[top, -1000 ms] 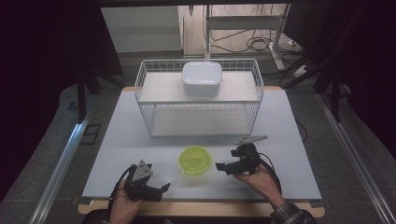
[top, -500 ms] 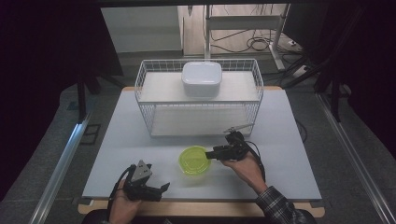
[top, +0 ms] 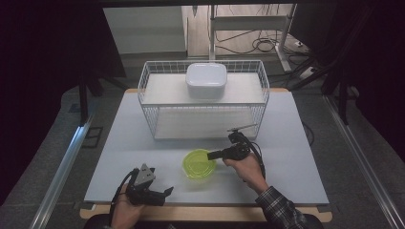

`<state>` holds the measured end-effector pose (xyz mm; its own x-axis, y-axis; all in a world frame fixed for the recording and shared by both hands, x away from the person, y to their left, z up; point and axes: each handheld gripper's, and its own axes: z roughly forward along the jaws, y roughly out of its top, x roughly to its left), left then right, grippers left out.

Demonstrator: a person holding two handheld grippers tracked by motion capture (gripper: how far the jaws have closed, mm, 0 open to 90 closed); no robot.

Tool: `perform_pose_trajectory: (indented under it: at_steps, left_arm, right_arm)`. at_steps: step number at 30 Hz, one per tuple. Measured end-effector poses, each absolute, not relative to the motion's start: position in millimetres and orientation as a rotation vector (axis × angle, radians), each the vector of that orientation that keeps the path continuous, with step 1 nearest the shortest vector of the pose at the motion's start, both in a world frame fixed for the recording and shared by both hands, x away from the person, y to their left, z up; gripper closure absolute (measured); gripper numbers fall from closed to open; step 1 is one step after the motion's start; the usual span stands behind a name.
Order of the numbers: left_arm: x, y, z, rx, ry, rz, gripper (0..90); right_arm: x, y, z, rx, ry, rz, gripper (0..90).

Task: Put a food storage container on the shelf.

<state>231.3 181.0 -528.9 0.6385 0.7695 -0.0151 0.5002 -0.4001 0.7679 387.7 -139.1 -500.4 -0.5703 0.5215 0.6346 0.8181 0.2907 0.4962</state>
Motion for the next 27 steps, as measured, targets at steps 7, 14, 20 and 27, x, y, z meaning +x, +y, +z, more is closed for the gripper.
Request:
perform_pose_trajectory:
  at_steps: [7, 14, 20, 27]
  left_arm:
    - [231.4, 181.6, -528.4, 2.082, 0.990, 0.451, 4.5]
    - [231.3, 181.3, -528.3, 2.084, 0.989, 0.455, 4.7]
    - [231.4, 182.6, -527.8, 2.068, 1.002, 0.460, 4.4]
    - [232.0, 184.5, -527.2, 2.049, 1.012, 0.452, 3.8]
  right_arm:
    - [385.9, -140.0, -497.7, -1.184, -2.209, -1.151, 81.0]
    - [383.9, -144.6, -490.7, -1.194, -2.205, -1.178, 81.5]
    - [382.1, -152.0, -481.6, -1.197, -2.167, -1.224, 81.5]
    - [380.1, -156.9, -464.3, -1.183, -2.154, -1.272, 81.5]
